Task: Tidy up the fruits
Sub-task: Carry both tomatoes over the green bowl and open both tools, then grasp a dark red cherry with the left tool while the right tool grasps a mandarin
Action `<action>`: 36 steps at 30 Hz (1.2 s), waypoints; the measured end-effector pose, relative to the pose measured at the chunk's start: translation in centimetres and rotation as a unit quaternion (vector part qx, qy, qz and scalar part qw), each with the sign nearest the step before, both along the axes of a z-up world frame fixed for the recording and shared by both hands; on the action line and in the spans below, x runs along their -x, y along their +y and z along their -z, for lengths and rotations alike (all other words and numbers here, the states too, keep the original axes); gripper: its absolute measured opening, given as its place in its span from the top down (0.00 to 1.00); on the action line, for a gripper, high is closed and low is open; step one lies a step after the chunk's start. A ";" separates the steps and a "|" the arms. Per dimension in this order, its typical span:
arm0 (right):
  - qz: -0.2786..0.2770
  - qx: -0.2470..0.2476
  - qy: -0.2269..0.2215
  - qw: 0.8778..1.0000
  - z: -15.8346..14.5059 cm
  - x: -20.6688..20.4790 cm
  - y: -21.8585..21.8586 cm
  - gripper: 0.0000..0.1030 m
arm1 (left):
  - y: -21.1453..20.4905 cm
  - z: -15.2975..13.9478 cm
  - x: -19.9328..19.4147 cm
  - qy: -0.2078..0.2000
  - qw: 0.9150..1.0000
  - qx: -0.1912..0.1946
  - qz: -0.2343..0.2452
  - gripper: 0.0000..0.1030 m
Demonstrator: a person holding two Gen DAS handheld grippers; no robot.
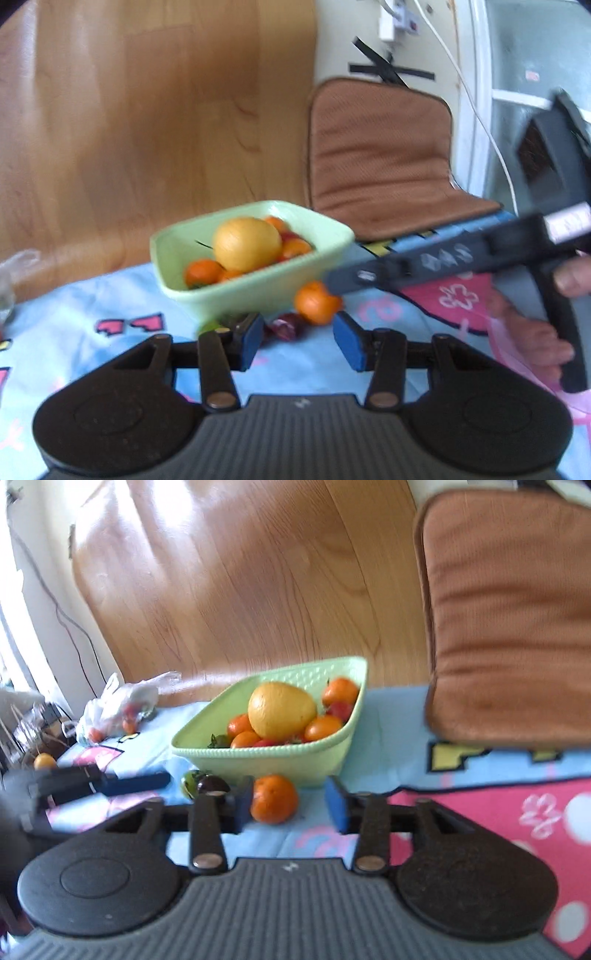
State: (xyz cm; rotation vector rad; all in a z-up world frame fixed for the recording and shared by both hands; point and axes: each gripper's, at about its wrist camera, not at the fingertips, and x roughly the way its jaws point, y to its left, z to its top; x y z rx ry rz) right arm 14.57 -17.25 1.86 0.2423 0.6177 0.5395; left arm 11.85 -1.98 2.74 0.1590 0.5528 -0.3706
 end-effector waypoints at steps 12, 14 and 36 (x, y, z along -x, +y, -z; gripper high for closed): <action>0.012 0.007 0.025 1.000 0.2 0.5 -1.5 0.67 | -2.3 1.8 -2.6 -0.004 0.998 -0.065 0.028 0.55; 0.007 0.001 0.030 1.000 0.5 1.1 -2.2 0.67 | -2.7 1.9 -2.9 -0.003 0.997 -0.069 0.032 0.55; 0.004 -0.011 0.021 1.000 1.6 2.2 -2.1 0.63 | -3.0 0.6 0.6 -0.028 0.997 -0.065 0.028 0.61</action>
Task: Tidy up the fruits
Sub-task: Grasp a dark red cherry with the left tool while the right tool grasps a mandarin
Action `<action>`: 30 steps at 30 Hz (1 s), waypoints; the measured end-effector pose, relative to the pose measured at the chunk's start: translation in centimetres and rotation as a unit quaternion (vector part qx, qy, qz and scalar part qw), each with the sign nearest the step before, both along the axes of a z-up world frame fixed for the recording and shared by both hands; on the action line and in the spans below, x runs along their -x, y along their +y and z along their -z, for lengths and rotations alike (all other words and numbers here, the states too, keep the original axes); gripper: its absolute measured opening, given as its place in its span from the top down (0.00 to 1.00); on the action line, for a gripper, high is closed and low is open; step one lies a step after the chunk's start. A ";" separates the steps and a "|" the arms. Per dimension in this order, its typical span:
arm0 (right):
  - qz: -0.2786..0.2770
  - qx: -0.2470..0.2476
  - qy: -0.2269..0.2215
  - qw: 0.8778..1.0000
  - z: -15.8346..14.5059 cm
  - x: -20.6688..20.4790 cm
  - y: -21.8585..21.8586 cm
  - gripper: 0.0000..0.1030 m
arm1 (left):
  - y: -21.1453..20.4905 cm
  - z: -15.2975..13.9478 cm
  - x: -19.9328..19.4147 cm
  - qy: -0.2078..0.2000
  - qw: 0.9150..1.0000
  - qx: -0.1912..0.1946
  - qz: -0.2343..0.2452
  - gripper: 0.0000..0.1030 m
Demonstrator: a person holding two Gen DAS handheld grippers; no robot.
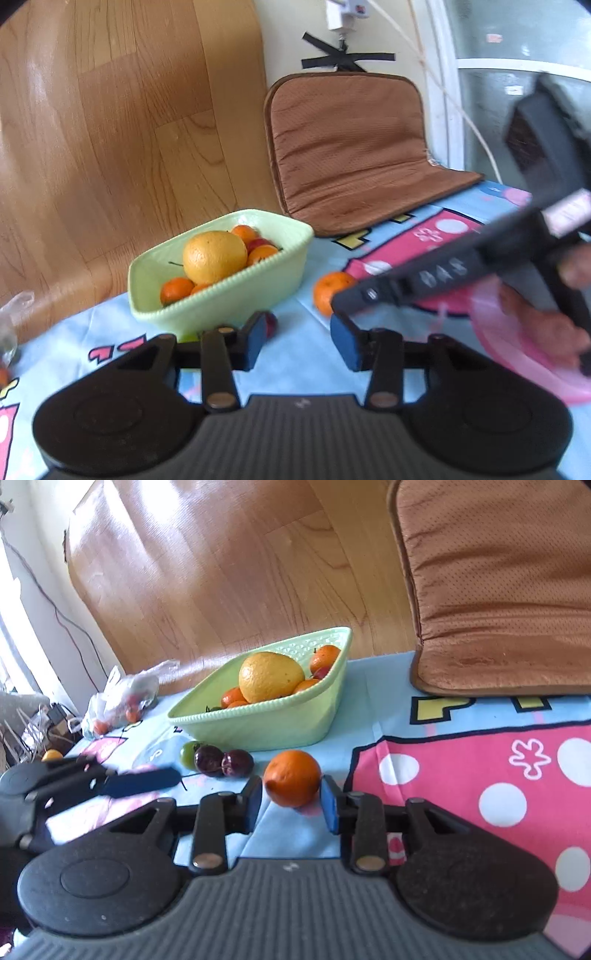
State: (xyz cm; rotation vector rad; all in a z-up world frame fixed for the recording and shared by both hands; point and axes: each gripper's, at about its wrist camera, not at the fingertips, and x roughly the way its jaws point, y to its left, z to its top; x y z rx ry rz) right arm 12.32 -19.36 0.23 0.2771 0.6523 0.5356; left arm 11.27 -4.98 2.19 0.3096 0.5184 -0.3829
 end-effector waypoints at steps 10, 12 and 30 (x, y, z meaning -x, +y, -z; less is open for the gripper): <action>-0.016 -0.010 0.012 1.000 0.2 -0.4 -0.1 0.63 | -0.9 2.0 -3.4 0.023 0.998 -0.047 -0.016 0.62; -0.020 -0.014 0.016 1.000 0.2 -0.5 -0.1 0.63 | -0.6 2.0 -3.3 0.024 0.999 -0.042 -0.020 0.68; -0.035 0.062 -0.030 0.997 -0.9 6.8 1.2 0.82 | 1.2 2.0 8.4 0.024 1.000 0.004 -0.018 0.75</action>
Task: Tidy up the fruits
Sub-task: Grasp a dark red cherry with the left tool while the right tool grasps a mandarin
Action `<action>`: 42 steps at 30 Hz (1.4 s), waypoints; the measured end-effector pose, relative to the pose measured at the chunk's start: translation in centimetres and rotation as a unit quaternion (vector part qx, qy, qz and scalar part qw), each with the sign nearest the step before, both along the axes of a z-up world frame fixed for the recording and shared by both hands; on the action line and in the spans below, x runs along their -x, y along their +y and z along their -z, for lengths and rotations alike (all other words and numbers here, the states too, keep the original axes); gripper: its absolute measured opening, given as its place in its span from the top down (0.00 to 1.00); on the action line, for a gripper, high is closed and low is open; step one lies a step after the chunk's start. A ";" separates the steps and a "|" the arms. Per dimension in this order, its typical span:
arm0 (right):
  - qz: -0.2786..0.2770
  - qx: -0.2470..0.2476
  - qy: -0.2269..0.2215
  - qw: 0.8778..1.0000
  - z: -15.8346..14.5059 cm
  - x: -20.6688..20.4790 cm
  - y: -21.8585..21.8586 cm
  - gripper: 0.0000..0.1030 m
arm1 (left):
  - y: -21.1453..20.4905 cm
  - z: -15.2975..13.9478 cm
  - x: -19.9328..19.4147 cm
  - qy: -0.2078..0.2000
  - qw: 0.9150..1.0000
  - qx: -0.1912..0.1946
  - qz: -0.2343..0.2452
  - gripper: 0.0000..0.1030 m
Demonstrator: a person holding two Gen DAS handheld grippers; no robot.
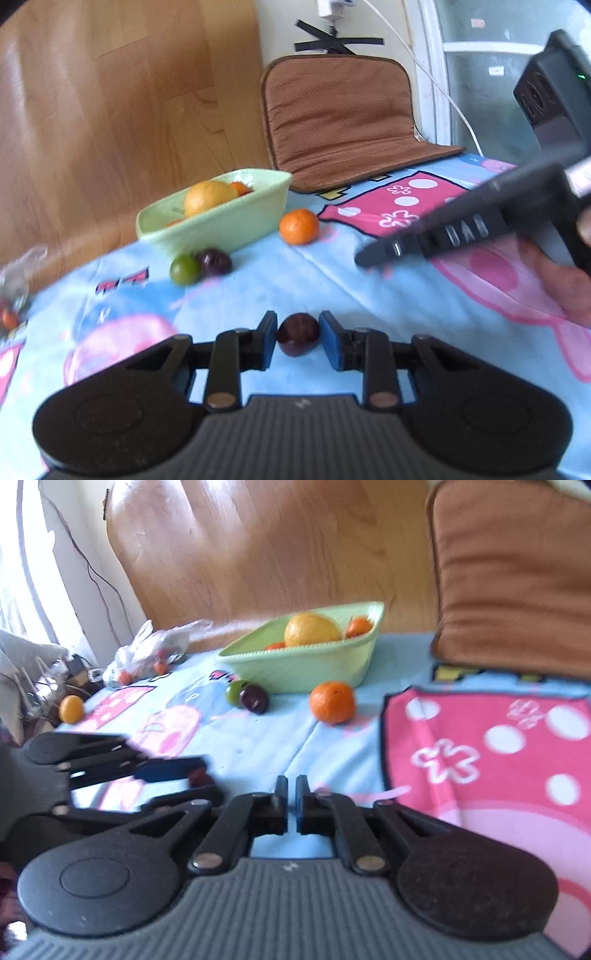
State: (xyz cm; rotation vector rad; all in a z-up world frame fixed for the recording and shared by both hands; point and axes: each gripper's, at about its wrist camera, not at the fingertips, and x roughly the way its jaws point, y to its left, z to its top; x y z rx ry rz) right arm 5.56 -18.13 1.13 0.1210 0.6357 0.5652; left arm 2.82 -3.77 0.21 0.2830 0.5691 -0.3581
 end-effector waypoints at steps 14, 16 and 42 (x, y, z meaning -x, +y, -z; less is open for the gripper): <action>0.065 0.042 0.003 0.997 0.7 -7.1 2.7 0.62 | 1.1 0.1 1.3 0.009 0.999 0.029 -0.030 0.77; 0.042 0.045 -0.003 0.998 0.6 -4.5 2.6 0.62 | 1.5 0.0 1.6 0.010 0.999 0.038 -0.028 0.77; -0.054 0.084 -0.072 0.992 1.5 9.3 4.6 0.48 | 2.8 -0.2 5.0 0.017 0.996 0.079 -0.038 0.66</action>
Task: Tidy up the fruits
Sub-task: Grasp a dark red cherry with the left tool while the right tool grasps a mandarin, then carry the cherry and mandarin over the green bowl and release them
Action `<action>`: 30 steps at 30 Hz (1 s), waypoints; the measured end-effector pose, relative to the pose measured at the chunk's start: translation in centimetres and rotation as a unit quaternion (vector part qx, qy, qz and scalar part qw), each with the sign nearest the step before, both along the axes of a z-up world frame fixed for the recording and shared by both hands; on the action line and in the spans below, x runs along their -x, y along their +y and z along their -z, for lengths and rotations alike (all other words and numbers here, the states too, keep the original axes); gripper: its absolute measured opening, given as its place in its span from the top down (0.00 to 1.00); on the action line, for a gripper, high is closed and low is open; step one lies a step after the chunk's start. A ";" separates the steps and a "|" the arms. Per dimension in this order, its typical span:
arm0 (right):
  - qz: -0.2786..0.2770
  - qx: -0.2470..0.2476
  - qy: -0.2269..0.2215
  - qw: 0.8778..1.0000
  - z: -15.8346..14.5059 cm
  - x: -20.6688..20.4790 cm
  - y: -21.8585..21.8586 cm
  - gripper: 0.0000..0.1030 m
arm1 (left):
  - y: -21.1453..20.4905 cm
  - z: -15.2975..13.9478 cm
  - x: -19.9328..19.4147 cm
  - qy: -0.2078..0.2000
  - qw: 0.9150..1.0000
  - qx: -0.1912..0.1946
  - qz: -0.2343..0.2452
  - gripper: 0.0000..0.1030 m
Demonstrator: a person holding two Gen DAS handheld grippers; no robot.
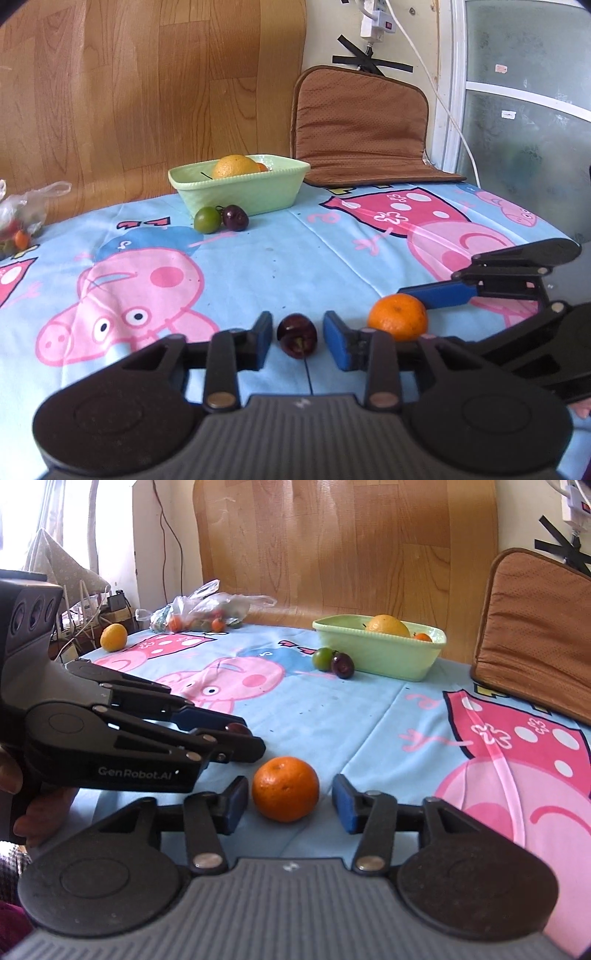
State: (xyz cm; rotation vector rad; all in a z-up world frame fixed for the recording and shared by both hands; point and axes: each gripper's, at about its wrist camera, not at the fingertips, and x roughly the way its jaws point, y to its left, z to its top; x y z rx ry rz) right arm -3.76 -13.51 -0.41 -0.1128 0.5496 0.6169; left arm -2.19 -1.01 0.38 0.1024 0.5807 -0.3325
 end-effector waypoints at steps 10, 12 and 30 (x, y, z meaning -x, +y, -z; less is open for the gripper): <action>0.012 0.012 -0.014 1.000 0.3 1.0 0.0 0.49 | 0.2 0.0 0.8 -0.002 1.000 0.005 0.007 0.69; 0.014 0.011 -0.013 1.000 0.2 1.0 0.0 0.50 | 0.2 0.0 0.9 -0.007 1.000 0.004 0.006 0.77; 0.042 -0.067 -0.065 0.995 -4.8 -9.1 -0.4 0.63 | 2.0 -6.6 -11.1 -0.035 0.997 0.068 0.001 0.77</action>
